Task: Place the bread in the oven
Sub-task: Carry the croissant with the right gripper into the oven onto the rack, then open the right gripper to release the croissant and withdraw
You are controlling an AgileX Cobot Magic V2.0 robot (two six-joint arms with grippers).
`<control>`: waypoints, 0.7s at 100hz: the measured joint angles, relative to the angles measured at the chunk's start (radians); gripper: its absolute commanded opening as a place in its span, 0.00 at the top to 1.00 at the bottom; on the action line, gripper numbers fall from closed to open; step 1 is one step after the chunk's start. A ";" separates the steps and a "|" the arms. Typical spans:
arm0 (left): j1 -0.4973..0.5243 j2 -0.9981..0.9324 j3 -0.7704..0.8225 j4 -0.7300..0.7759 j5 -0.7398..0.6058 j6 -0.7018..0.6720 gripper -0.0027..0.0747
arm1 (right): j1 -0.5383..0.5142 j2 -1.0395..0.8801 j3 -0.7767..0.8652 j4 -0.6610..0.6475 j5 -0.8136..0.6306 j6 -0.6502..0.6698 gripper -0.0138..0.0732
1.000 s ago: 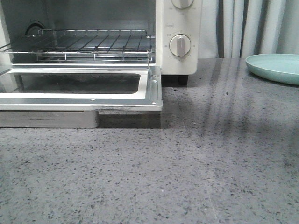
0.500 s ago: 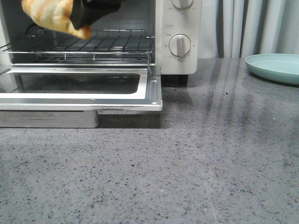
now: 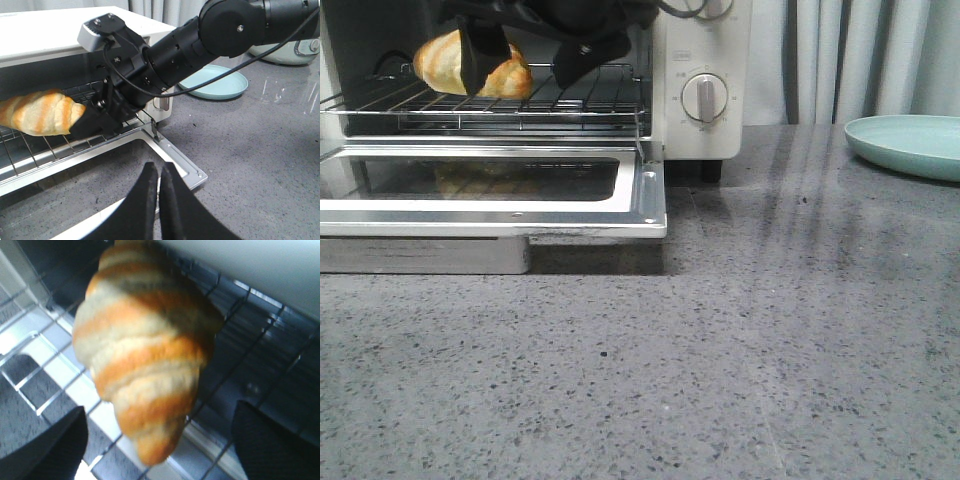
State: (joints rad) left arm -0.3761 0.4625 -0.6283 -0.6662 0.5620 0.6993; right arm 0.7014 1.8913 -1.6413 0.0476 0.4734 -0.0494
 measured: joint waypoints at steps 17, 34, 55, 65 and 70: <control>0.000 -0.101 0.000 0.011 -0.043 0.000 0.99 | 0.044 -0.061 0.000 -0.006 0.114 -0.002 0.65; 0.000 -0.271 0.002 0.162 -0.057 -0.080 0.99 | 0.138 -0.255 0.112 -0.006 0.118 -0.032 0.90; 0.000 -0.393 0.069 0.512 -0.029 -0.417 0.99 | 0.158 -0.697 0.508 -0.074 -0.024 -0.042 0.90; 0.000 -0.406 0.103 0.558 -0.015 -0.469 0.99 | 0.139 -0.959 0.704 -0.150 -0.046 -0.042 0.90; 0.000 -0.406 0.117 0.565 -0.013 -0.478 0.99 | 0.125 -1.098 0.807 -0.184 -0.046 -0.042 0.90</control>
State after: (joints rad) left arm -0.3761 0.0567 -0.5115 -0.1012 0.5490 0.2215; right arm 0.8265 0.7934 -0.8344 -0.1366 0.4277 -0.0917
